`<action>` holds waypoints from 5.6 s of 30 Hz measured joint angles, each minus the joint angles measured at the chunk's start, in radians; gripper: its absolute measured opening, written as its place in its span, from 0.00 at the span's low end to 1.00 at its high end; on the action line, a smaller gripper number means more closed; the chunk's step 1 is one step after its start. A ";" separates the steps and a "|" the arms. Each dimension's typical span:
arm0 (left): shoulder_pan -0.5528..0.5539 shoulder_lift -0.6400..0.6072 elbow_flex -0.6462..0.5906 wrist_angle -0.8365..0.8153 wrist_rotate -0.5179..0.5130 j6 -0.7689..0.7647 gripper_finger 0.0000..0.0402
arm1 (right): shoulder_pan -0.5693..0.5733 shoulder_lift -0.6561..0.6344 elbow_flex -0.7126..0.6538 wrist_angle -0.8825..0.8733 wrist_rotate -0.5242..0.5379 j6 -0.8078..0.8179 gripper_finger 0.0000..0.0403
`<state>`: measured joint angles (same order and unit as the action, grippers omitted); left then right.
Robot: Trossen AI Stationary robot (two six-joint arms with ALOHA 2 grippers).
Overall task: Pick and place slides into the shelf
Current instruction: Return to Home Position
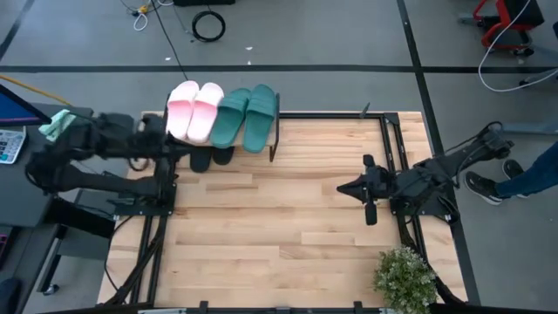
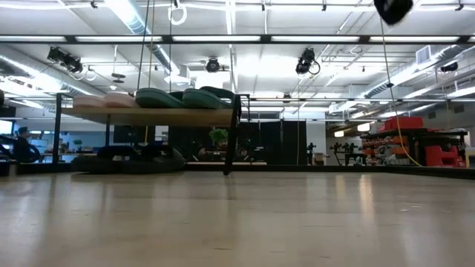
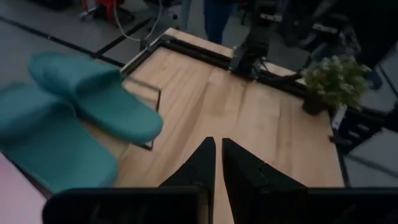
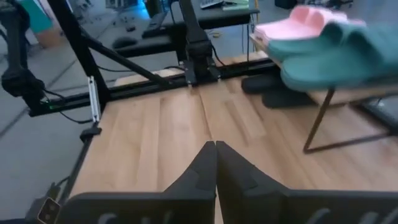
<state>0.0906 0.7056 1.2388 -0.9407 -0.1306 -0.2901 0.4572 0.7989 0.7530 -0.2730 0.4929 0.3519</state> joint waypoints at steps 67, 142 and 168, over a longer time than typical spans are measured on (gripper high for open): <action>-0.168 -0.582 -1.230 1.152 0.005 -0.079 0.08 | -0.037 -0.265 -0.743 0.838 -0.112 -0.091 0.01; -0.168 -0.581 -1.231 1.056 0.004 0.067 0.07 | -0.035 -0.301 -0.710 0.729 -0.181 -0.136 0.01; -0.167 -0.582 -1.231 1.056 0.004 0.067 0.07 | -0.035 -0.580 -0.743 0.620 -0.180 -0.138 0.01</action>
<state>-0.0769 0.1238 0.0082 0.1150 -0.1261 -0.2227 0.4217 0.2192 0.0101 0.3467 0.3124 0.2134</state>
